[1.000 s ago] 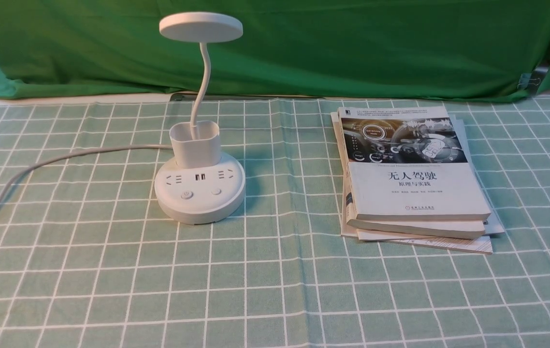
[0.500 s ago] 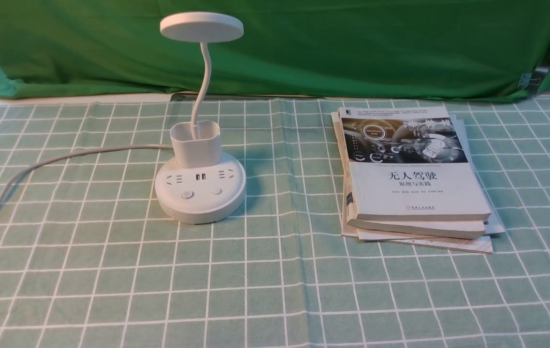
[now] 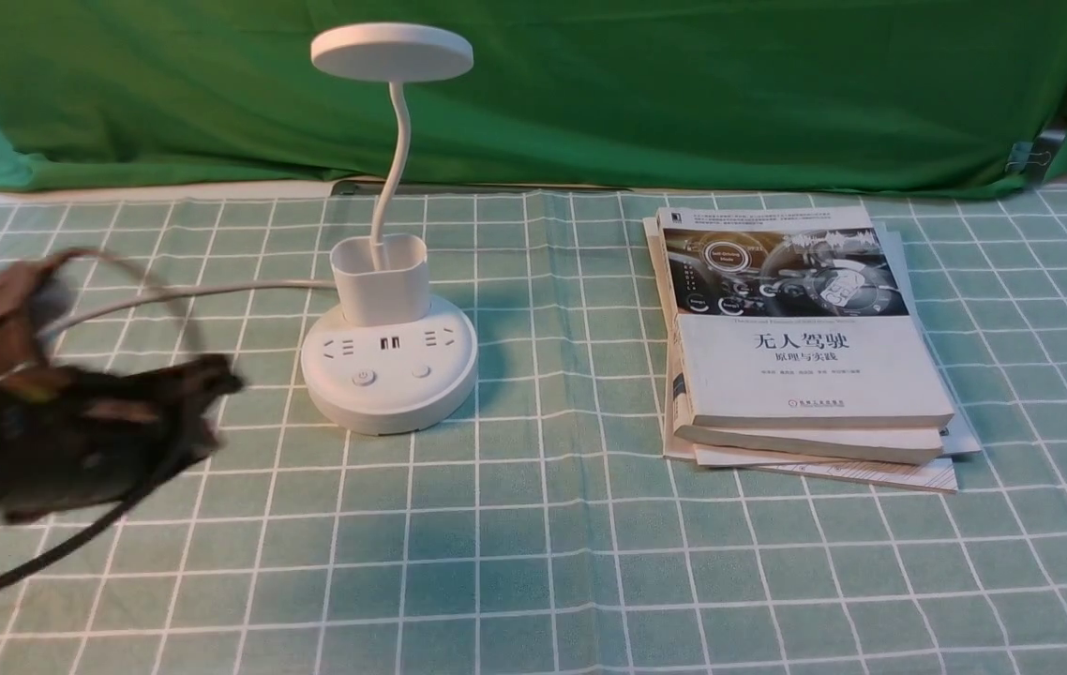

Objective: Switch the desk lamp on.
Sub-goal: Use the left arm to press the button switch on the lamp holder

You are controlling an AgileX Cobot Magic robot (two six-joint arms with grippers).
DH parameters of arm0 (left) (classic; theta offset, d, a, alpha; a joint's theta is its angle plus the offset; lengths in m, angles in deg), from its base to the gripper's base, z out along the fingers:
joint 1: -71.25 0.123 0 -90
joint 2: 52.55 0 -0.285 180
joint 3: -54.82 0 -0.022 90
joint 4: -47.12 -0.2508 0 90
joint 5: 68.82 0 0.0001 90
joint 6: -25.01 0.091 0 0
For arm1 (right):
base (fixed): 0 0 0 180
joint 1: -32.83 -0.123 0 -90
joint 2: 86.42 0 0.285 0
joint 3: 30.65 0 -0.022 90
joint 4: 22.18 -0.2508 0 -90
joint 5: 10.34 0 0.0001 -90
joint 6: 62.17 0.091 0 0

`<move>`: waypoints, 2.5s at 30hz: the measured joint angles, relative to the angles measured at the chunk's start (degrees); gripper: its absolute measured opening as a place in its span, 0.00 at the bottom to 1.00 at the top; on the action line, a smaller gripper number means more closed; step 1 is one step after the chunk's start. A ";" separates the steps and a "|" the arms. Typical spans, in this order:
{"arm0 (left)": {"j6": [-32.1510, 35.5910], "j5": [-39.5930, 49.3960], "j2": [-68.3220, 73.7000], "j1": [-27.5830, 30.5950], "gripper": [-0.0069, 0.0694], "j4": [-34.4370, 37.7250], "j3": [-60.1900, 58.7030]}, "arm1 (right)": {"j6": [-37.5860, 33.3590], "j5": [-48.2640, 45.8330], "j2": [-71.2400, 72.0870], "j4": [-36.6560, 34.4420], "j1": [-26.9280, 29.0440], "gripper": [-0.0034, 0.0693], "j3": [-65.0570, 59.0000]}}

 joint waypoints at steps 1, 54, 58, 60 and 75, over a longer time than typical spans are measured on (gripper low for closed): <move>2.36 0.69 2.70 -2.23 0.12 0.30 2.95 | 0.00 0.00 0.00 0.00 0.00 0.38 0.00; 1.43 11.99 36.27 -11.41 0.12 -23.04 39.23 | 0.00 0.02 0.00 0.00 0.00 0.38 0.00; 1.41 13.35 36.27 -11.41 0.12 -23.70 40.24 | 0.00 -0.07 0.00 0.00 0.00 0.38 0.00; 1.36 14.03 36.07 -11.41 0.12 -23.75 40.61 | 0.00 -0.01 0.00 0.00 0.00 0.38 0.00; 1.30 17.25 34.97 -11.41 0.12 -23.78 40.69 | 0.00 -0.01 0.00 0.00 0.00 0.38 0.00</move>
